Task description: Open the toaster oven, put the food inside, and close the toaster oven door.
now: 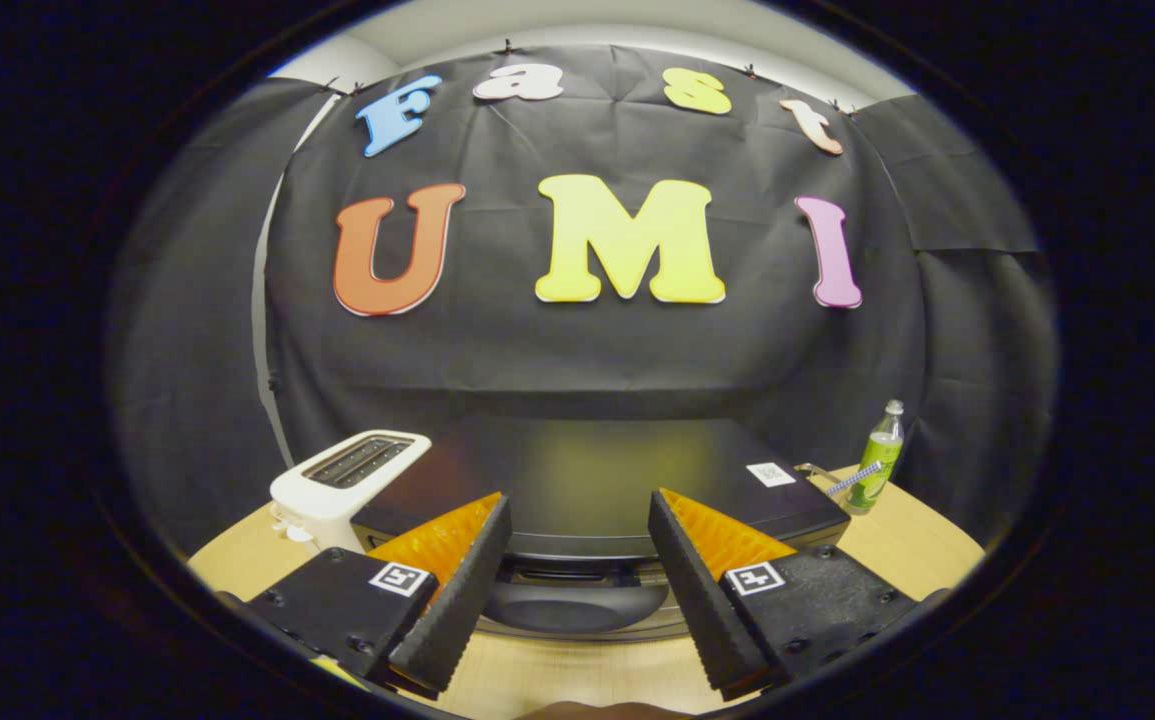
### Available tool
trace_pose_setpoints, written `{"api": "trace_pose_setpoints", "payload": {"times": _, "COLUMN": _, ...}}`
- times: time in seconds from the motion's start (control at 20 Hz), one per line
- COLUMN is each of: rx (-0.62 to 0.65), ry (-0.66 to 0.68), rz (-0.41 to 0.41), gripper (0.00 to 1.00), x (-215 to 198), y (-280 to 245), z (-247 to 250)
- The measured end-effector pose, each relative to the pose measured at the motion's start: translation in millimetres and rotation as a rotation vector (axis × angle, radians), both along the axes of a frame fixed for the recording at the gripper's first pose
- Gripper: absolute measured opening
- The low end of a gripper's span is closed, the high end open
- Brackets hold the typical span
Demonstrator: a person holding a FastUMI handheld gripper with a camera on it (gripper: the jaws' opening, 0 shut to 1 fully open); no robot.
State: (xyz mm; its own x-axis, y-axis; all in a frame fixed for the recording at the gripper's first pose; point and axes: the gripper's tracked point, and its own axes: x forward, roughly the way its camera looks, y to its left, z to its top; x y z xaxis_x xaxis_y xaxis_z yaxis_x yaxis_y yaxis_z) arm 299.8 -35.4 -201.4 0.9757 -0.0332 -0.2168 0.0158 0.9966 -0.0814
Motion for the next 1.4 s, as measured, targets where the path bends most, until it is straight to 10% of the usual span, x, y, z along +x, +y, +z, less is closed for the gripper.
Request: {"api": "trace_pose_setpoints", "payload": {"times": 1.4, "rx": 0.024, "ry": 0.16, "rz": -0.034, "gripper": 0.94, "x": -35.8, "y": -3.1, "z": -34.2}}
